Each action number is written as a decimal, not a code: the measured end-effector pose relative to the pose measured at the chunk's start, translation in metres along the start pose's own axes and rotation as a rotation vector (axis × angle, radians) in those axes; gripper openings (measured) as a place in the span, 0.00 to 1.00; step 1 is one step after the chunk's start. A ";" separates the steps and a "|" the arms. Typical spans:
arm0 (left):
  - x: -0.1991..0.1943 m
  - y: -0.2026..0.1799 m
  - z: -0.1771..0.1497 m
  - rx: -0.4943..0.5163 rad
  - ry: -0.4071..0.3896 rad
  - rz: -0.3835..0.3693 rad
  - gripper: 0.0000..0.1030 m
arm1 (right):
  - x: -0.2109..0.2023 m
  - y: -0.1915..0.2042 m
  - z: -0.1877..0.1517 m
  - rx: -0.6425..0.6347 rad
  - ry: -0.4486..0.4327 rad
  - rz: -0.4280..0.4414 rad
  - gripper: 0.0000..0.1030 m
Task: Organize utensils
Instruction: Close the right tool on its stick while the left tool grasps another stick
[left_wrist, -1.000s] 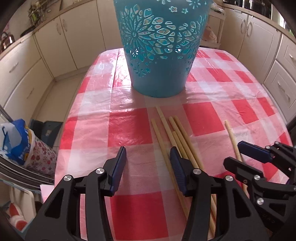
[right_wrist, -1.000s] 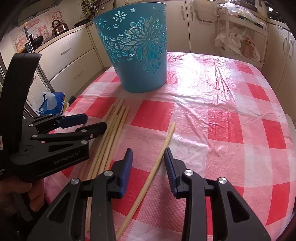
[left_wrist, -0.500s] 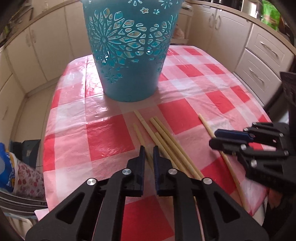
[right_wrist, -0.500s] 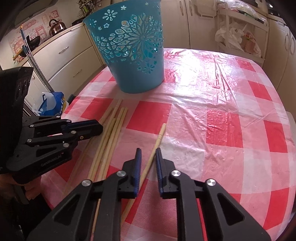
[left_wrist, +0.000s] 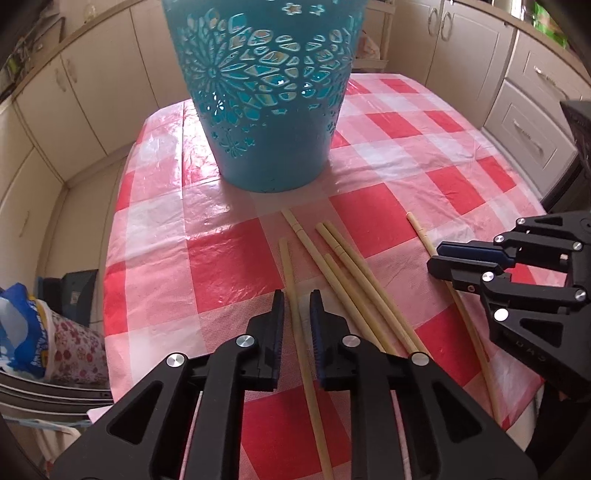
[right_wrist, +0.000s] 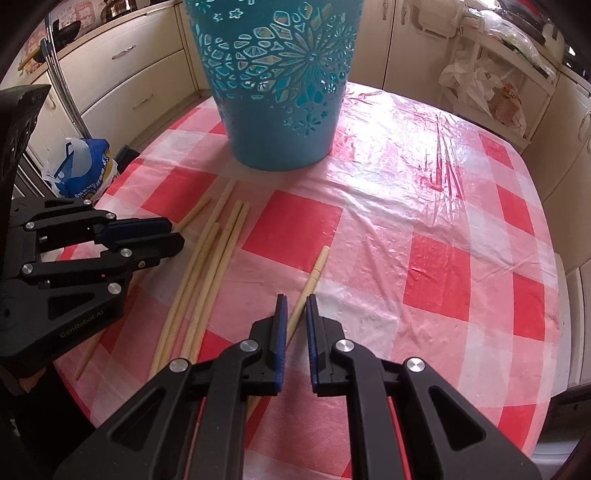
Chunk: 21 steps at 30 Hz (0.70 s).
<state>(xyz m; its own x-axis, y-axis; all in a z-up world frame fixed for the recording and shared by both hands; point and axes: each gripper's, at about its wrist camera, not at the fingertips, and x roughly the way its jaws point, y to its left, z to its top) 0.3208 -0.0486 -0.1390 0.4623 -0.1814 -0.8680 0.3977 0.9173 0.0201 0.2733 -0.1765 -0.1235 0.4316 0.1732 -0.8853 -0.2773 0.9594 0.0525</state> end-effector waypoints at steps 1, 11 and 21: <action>0.000 0.001 0.001 -0.014 0.005 0.000 0.13 | 0.000 -0.002 0.000 0.009 0.004 0.010 0.09; 0.001 -0.009 0.000 -0.027 0.008 0.012 0.33 | -0.001 0.012 0.002 -0.083 0.038 -0.076 0.08; -0.010 -0.009 -0.012 -0.080 -0.067 0.059 0.04 | -0.016 -0.016 -0.014 0.186 -0.085 0.136 0.06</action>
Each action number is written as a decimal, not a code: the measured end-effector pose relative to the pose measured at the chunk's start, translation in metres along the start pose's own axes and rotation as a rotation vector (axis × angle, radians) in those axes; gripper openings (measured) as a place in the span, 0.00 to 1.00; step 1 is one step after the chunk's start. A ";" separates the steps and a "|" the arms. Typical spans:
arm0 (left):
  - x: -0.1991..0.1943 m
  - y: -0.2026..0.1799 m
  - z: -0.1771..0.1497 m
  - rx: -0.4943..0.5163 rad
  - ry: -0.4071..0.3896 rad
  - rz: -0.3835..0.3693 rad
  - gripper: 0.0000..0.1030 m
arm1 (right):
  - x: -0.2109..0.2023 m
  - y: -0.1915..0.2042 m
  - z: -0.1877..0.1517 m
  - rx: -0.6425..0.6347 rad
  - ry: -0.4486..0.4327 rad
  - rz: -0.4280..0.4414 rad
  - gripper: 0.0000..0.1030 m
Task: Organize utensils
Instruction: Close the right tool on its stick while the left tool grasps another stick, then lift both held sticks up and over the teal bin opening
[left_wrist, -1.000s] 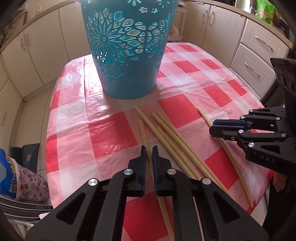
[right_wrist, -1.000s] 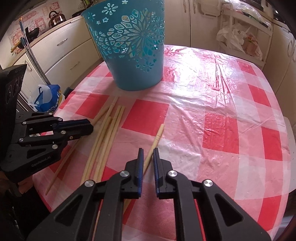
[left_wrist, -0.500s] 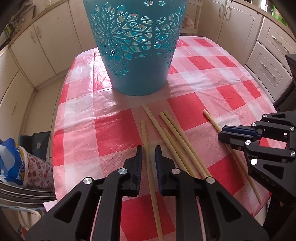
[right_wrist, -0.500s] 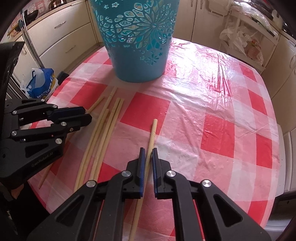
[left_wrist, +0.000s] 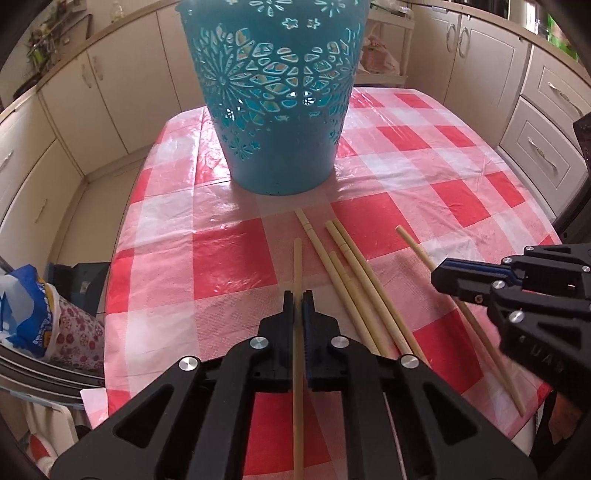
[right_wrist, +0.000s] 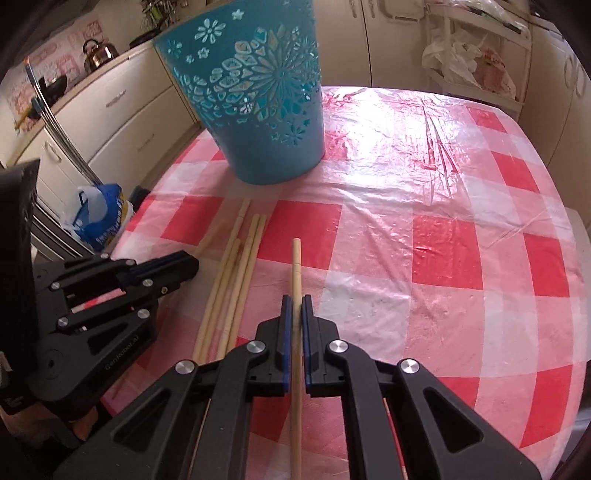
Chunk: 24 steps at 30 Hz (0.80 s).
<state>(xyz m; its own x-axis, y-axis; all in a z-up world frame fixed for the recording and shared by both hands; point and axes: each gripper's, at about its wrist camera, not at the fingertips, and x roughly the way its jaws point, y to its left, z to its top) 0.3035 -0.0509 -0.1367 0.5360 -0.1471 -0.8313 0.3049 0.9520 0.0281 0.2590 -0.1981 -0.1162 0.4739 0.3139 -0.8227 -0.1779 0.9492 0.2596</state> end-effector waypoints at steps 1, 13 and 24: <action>-0.002 0.001 -0.001 -0.005 -0.009 0.002 0.04 | -0.002 -0.002 -0.001 0.024 -0.011 0.019 0.06; -0.026 0.002 -0.003 -0.005 -0.084 -0.019 0.04 | -0.017 -0.019 -0.010 0.236 -0.095 0.252 0.06; -0.053 0.014 0.008 -0.094 -0.196 -0.123 0.04 | -0.037 -0.034 -0.001 0.318 -0.178 0.387 0.06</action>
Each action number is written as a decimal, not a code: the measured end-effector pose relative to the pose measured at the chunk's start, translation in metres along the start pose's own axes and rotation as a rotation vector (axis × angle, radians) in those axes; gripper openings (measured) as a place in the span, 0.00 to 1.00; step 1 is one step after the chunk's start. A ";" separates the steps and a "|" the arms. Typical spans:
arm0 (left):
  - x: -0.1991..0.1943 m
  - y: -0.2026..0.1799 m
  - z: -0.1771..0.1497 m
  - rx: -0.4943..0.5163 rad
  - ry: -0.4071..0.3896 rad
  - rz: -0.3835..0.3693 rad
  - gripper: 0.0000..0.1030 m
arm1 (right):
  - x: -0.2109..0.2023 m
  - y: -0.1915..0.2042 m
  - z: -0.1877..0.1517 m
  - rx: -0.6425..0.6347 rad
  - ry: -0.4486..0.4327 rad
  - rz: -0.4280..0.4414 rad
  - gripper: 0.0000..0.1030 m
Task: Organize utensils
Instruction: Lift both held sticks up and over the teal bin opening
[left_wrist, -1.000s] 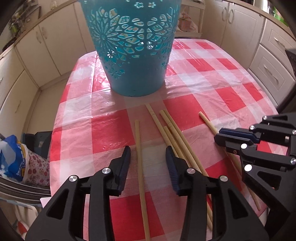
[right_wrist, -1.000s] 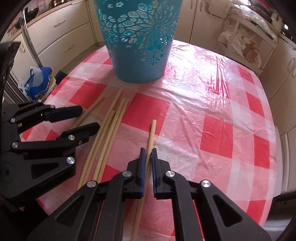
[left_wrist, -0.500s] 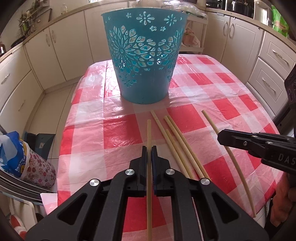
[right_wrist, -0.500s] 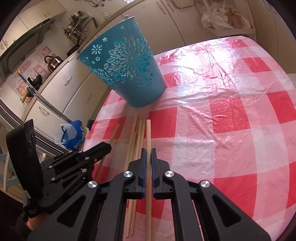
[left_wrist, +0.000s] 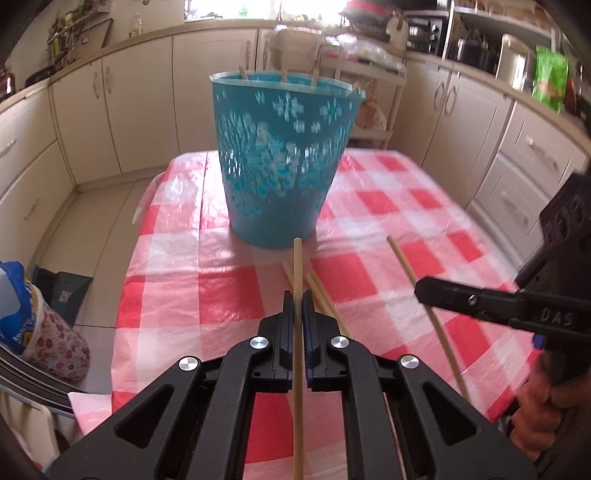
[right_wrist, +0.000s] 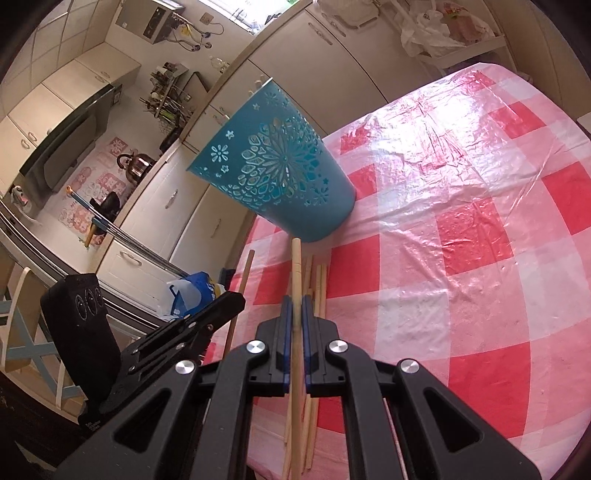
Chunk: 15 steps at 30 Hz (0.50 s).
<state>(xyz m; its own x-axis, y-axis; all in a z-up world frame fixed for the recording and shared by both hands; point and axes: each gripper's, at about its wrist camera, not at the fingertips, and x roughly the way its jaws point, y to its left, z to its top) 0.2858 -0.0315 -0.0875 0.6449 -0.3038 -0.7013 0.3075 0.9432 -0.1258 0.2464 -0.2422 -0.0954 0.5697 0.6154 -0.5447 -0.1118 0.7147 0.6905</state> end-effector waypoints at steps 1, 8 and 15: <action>-0.005 0.002 0.004 -0.008 -0.025 -0.013 0.04 | -0.002 0.002 0.001 0.003 -0.011 0.009 0.06; -0.037 0.015 0.044 -0.084 -0.167 -0.100 0.04 | -0.026 0.023 0.027 -0.022 -0.114 0.065 0.06; -0.064 0.026 0.095 -0.121 -0.310 -0.143 0.04 | -0.043 0.056 0.080 -0.077 -0.239 0.103 0.06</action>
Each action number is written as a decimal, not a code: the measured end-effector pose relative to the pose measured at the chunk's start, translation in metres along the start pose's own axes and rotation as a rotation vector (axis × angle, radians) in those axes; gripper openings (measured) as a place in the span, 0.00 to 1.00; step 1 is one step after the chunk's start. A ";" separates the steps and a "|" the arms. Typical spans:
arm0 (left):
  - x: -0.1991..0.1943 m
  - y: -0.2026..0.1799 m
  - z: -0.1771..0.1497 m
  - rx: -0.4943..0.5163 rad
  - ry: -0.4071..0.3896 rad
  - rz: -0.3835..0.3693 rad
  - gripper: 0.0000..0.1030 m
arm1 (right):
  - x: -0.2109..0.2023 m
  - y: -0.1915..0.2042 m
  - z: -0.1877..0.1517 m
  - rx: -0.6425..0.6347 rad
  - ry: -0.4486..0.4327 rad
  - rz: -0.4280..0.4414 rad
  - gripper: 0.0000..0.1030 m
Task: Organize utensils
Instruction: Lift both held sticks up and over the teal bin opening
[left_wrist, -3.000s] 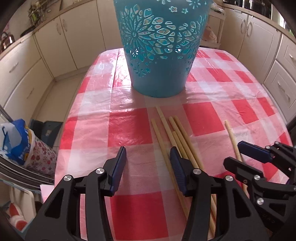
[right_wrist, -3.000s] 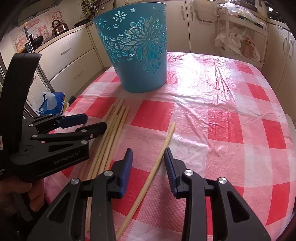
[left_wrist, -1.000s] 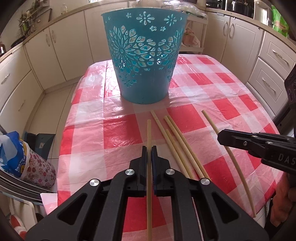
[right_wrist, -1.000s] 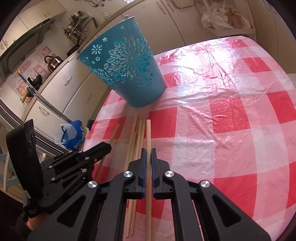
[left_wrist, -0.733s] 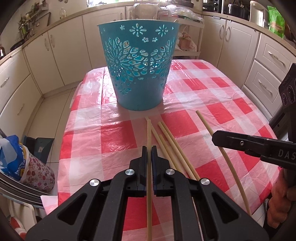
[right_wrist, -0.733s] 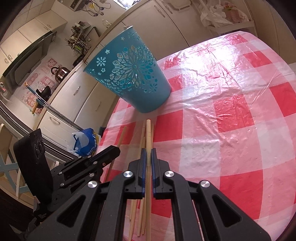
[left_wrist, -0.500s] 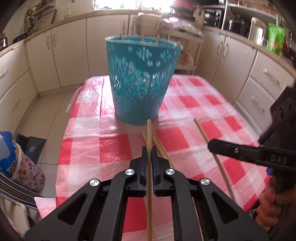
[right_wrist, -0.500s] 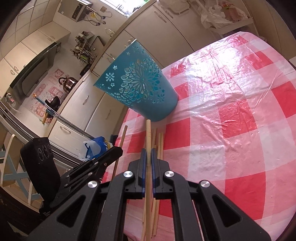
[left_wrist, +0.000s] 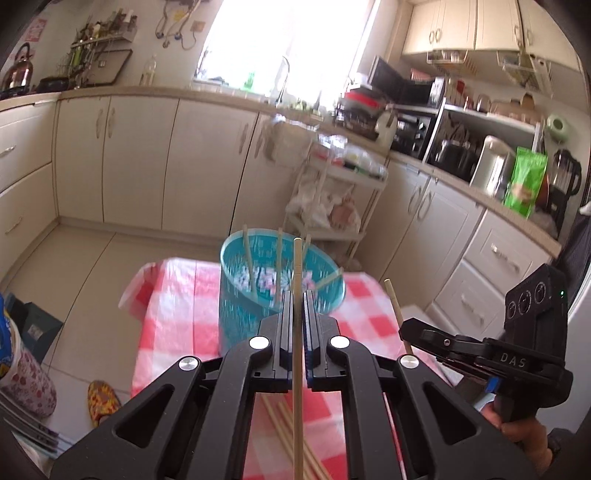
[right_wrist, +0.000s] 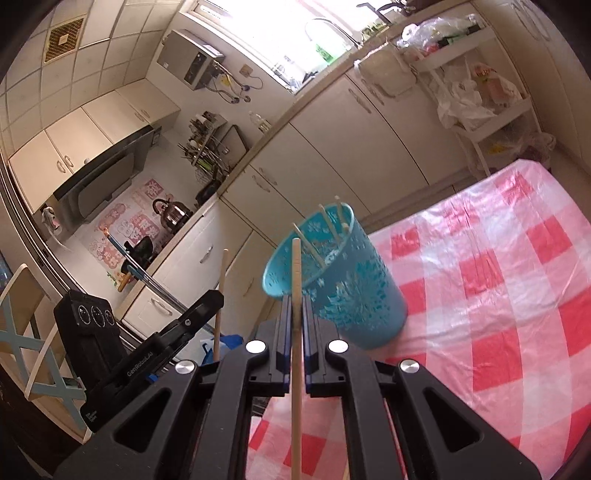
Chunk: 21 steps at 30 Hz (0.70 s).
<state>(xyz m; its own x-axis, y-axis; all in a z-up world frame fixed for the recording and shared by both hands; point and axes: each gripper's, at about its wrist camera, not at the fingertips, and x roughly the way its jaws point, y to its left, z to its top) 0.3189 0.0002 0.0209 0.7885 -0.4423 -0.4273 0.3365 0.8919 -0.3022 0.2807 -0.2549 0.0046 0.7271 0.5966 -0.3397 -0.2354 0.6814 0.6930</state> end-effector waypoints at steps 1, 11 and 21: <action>0.000 0.001 0.009 -0.010 -0.022 -0.005 0.04 | 0.003 0.005 0.008 -0.008 -0.016 0.002 0.06; 0.029 0.008 0.076 -0.070 -0.204 -0.017 0.04 | 0.059 0.053 0.095 -0.141 -0.210 -0.038 0.06; 0.082 0.027 0.086 -0.157 -0.280 0.030 0.05 | 0.117 0.042 0.109 -0.249 -0.212 -0.162 0.06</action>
<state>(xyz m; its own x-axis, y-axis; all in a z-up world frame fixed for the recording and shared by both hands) 0.4366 -0.0034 0.0506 0.9151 -0.3538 -0.1934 0.2449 0.8688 -0.4303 0.4259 -0.2030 0.0632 0.8794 0.3887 -0.2749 -0.2367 0.8580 0.4559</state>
